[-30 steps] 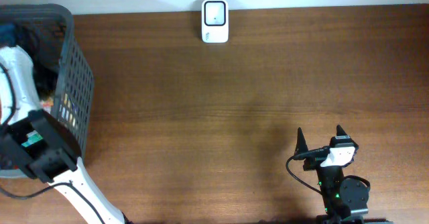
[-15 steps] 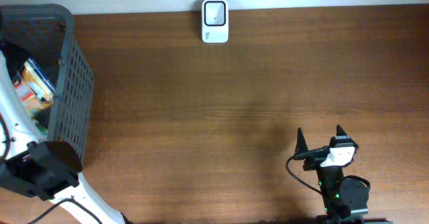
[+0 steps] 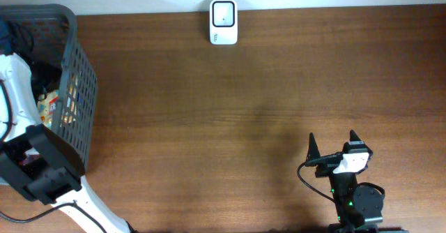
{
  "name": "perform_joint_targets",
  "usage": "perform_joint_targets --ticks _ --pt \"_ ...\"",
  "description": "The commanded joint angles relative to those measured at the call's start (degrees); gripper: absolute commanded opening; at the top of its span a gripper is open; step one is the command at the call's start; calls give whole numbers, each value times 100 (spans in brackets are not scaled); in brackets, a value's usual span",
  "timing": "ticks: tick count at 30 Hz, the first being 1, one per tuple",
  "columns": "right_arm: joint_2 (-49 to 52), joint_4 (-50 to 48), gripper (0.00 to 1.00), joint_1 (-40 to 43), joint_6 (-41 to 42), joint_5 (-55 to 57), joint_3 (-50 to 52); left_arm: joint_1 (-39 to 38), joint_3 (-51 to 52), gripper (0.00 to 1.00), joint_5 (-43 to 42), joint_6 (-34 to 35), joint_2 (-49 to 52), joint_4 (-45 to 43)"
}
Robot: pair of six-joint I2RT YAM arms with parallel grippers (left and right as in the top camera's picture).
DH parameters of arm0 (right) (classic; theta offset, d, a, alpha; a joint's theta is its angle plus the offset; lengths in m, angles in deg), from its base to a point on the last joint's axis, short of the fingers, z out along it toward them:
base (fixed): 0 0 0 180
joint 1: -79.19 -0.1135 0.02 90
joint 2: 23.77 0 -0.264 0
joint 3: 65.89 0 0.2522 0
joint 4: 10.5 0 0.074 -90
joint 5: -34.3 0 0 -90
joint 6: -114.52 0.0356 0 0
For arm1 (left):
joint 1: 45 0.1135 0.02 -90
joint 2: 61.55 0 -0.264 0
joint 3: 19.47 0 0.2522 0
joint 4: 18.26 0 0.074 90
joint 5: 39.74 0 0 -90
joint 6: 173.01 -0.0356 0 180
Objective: Scan the item barcode
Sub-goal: 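Reach the left gripper into the grey basket and grasp the yellow wipes packet, then lift the yellow packet out and drop it on the table centre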
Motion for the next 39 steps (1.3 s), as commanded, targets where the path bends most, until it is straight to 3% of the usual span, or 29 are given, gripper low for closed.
perform_joint_targets --ticks 1,5,10,11,12,13,14,15,22,27,34,39 --pt "-39 22 98 -33 42 48 46 24 345 99 -275 168 35 -282" --pt "-39 22 98 -33 42 48 46 24 793 99 -1110 168 70 -743" --pt "-39 22 98 -33 42 48 46 24 977 96 -1296 166 201 -931" --pt "-39 22 99 -33 44 48 46 24 977 84 -1292 164 236 -911" --pt "-39 22 98 -33 42 48 46 24 977 58 -1292 164 260 -866" --pt "-39 22 98 -33 42 48 46 26 977 44 -1292 164 267 -831" --pt "-39 22 98 -33 44 48 46 26 977 14 -1287 164 271 -774" --pt "-39 22 98 -33 42 48 46 26 975 0 -1268 155 267 -732" --pt "-39 22 98 -33 42 48 46 286 201 0 -1268 -168 -22 -28" --pt "-39 22 98 -33 42 48 46 531 -706 0 -1235 -669 -1005 85" --pt "-39 22 99 -33 42 48 46 555 -754 0 -1338 -688 -2634 -271" --pt "-39 22 98 -33 42 48 46 81 -754 0 -3265 -1244 -3491 -772"
